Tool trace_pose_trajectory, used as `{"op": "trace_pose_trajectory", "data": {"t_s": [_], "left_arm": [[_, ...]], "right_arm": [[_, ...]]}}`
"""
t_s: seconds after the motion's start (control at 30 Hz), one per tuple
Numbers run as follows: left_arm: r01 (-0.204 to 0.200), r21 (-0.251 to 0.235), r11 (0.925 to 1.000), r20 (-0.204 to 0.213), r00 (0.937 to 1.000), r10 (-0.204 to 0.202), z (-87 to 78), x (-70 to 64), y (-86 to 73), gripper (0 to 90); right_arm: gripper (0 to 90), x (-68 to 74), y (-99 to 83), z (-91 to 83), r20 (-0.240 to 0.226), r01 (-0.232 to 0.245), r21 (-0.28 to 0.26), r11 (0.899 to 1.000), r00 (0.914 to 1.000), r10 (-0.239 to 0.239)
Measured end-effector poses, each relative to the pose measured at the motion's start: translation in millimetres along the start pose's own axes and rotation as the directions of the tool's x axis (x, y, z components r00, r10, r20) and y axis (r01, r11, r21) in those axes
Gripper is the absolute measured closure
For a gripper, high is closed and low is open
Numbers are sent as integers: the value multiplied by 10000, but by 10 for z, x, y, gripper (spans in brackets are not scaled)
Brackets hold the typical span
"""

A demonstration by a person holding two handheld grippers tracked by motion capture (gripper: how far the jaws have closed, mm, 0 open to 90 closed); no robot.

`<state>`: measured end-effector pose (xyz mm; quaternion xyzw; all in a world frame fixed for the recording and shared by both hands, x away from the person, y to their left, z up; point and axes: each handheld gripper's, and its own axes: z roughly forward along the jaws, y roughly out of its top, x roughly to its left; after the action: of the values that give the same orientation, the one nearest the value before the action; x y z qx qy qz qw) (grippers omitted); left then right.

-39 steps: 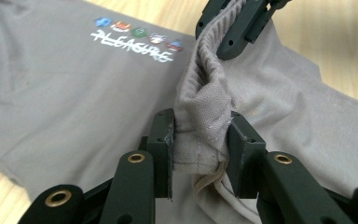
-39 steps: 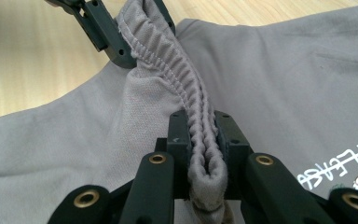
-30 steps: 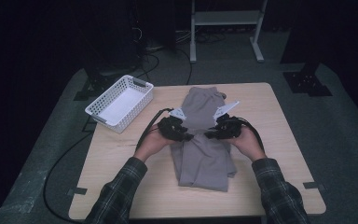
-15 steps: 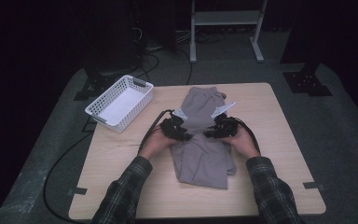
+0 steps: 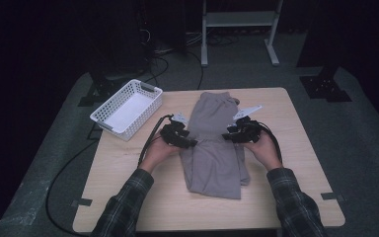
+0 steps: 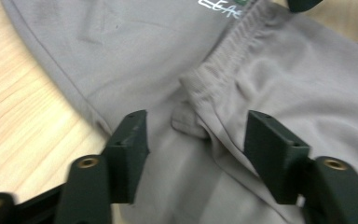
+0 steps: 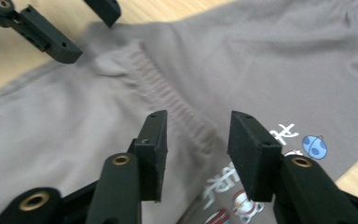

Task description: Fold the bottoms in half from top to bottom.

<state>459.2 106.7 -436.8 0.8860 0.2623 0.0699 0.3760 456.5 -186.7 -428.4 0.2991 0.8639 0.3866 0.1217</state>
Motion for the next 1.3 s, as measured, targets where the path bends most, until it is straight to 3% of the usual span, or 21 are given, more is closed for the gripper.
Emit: {"op": "trace_pose_trajectory", "data": {"t_s": [0.2,0.4,0.47,0.5,0.53,0.7,0.8,0.97,1.03,1.17,1.3], "left_arm": [[-238,-146,9996,456,9987,244,-153,-158,-133,253],[-833,-589,9948,1168,9891,898,-319,-549,-295,219],[-1041,-589,9928,1177,9869,1105,-337,-611,-310,218],[-1272,-694,9894,1255,9828,1352,-359,-683,-333,218],[-1409,-769,9870,1369,9791,1505,-378,-778,-372,221],[-1988,-495,9788,1623,9654,2042,-384,-1002,-505,265],[-2025,-364,9786,1775,9624,2058,-385,-1093,-624,274],[-2288,27,9735,1638,9604,2253,-324,-1230,-747,350],[-2425,224,9699,1581,9588,2360,-290,-1251,-746,408],[-2561,621,9646,1589,9567,2438,-245,-1264,-758,661],[-2522,859,9639,1980,9524,2316,-259,-1245,-773,823]], "right_arm": [[478,194,-146,-233,-422,110,-368,9993,9990,-126],[428,444,-283,-374,-963,527,-335,9980,9938,-558],[421,542,-325,-418,-1169,695,-373,9969,9904,-734],[421,542,-325,-418,-1169,695,-373,9969,9904,-734],[411,662,-382,-449,-1378,929,-337,9951,9857,-967],[403,912,-521,-485,-1960,1399,-123,9901,9706,-1396],[410,1069,-641,-504,-2165,1695,168,9854,9628,-1619],[440,1264,-845,-539,-2451,2387,639,9690,9450,-2166],[468,1316,-907,-529,-2347,2674,929,9591,9420,-2399],[653,1325,-966,-496,-2038,2905,1488,9452,9444,-2581],[860,1280,-961,-502,-1907,3022,1590,9399,9435,-2711]]}}
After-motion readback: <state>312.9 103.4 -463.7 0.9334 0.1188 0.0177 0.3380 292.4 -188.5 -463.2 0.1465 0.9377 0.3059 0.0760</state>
